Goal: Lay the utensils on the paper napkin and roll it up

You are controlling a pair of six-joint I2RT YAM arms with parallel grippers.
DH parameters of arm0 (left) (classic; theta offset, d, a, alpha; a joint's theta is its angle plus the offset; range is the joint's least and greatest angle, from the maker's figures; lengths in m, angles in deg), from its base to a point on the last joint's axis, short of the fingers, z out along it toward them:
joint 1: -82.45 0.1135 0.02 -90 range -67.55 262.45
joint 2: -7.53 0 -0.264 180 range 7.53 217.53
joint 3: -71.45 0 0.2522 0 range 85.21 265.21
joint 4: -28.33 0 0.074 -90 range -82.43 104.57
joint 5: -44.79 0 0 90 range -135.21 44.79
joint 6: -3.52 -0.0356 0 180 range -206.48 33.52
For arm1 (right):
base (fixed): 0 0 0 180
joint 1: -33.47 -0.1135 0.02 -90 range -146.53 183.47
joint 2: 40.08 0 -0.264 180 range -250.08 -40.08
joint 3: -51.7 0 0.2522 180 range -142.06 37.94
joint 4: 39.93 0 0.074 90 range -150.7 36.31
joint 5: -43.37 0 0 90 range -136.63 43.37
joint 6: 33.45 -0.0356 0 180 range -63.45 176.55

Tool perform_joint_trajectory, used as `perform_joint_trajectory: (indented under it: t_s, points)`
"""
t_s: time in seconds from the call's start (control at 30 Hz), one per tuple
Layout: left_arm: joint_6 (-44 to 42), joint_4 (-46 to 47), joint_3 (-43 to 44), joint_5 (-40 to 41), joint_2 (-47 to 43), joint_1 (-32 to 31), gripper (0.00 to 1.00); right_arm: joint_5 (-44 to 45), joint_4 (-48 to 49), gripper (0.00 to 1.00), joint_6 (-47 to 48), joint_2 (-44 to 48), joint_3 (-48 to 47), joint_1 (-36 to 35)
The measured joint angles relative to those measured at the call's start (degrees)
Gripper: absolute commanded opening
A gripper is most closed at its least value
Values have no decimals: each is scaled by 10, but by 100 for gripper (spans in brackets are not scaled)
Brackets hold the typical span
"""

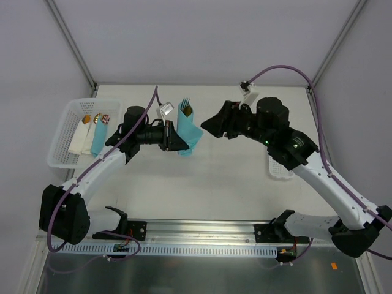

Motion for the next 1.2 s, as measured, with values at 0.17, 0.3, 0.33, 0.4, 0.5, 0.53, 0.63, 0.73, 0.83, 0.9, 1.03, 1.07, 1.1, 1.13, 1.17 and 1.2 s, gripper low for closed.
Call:
perform_joint_trajectory:
  t_s: [0.17, 0.3, 0.33, 0.4, 0.5, 0.53, 0.63, 0.73, 0.83, 0.9, 1.03, 1.07, 1.1, 1.13, 1.17, 1.2]
  points:
    - [-5, -24, 1, 7, -4, 0, 0, 33, -10, 62, -2, -71, -11, -48]
    - [-6, -35, 1, 2, -27, 0, 0, 41, -16, 65, -8, -120, -11, -63]
    - [-6, -36, 1, 0, -35, 0, 0, 43, -17, 66, -10, -127, -11, -66]
    - [-6, -37, 1, -10, -50, 0, 0, 46, -17, 66, -11, -132, -11, -73]
    - [-5, -37, 1, -18, -64, 0, 0, 53, -12, 67, -11, -131, -11, -82]
    - [-5, -37, 1, -23, -67, 0, 0, 55, -12, 68, -11, -131, -11, -85]
    - [-3, -37, 1, -32, -70, 0, 0, 56, -10, 68, -12, -131, -11, -88]
    - [3, -37, 1, -43, -71, 0, 0, 56, -4, 69, -12, -131, -11, -88]
    - [11, -29, -2, -55, -75, 0, 0, 53, 8, 68, -12, -131, -10, -88]
    - [21, -20, -6, -60, -80, 0, 0, 48, 20, 68, -13, -131, -7, -88]
    - [40, 5, -19, -76, -87, 0, 0, 37, 42, 67, -15, -128, 6, -88]
    - [47, 13, -23, -82, -88, 0, 0, 33, 46, 66, -16, -128, 8, -88]
    - [53, 21, -26, -85, -88, 0, 0, 29, 50, 65, -17, -128, 10, -88]
    - [62, 31, -30, -89, -89, 0, 0, 26, 56, 65, -17, -128, 14, -88]
    - [70, 42, -34, -93, -89, 0, 0, 23, 63, 65, -18, -126, 18, -88]
    - [79, 52, -37, -98, -89, 0, 0, 21, 67, 64, -20, -125, 22, -88]
